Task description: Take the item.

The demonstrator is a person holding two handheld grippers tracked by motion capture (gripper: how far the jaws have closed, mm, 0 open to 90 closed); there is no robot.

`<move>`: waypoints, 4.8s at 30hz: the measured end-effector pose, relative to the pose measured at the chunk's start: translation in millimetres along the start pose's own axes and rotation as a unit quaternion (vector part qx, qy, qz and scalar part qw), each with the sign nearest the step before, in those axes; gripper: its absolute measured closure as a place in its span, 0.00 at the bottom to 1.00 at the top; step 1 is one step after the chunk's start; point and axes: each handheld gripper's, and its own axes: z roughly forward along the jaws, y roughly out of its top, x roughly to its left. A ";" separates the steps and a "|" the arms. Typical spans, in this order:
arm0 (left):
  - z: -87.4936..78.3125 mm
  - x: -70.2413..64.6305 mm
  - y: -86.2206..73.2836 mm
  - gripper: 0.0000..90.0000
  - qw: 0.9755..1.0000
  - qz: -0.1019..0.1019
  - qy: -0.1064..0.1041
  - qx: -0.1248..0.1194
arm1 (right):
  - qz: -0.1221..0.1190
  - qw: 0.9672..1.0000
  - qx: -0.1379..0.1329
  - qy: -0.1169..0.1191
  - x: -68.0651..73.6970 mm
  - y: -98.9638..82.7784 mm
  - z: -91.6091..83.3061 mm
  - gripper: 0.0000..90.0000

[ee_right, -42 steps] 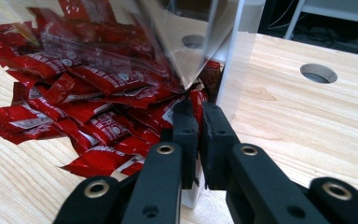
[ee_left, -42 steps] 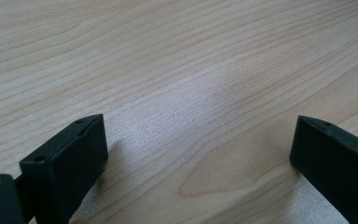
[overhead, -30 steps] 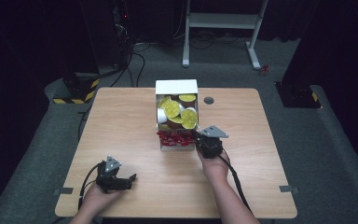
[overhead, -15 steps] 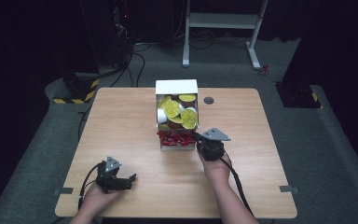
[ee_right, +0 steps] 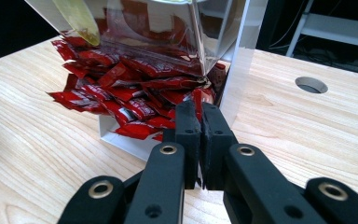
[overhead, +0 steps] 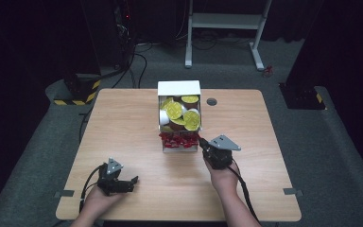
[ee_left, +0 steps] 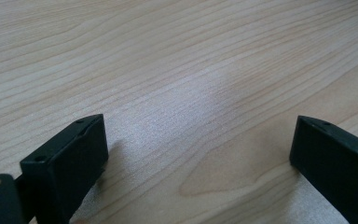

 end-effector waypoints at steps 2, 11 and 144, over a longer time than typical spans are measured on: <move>-0.1 0.3 0.1 0.05 1.000 0.002 0.001 0.000 | 0.002 1.000 -0.001 0.001 0.2 -0.2 -2.6 0.97; -0.1 0.3 0.1 0.05 1.000 0.002 0.001 0.000 | -0.003 1.000 -0.008 0.003 0.5 -1.0 -13.4 0.98; 0.5 0.1 0.5 0.05 1.000 -0.001 -0.002 0.001 | 0.036 0.991 0.013 -0.126 -92.2 4.8 -5.8 0.99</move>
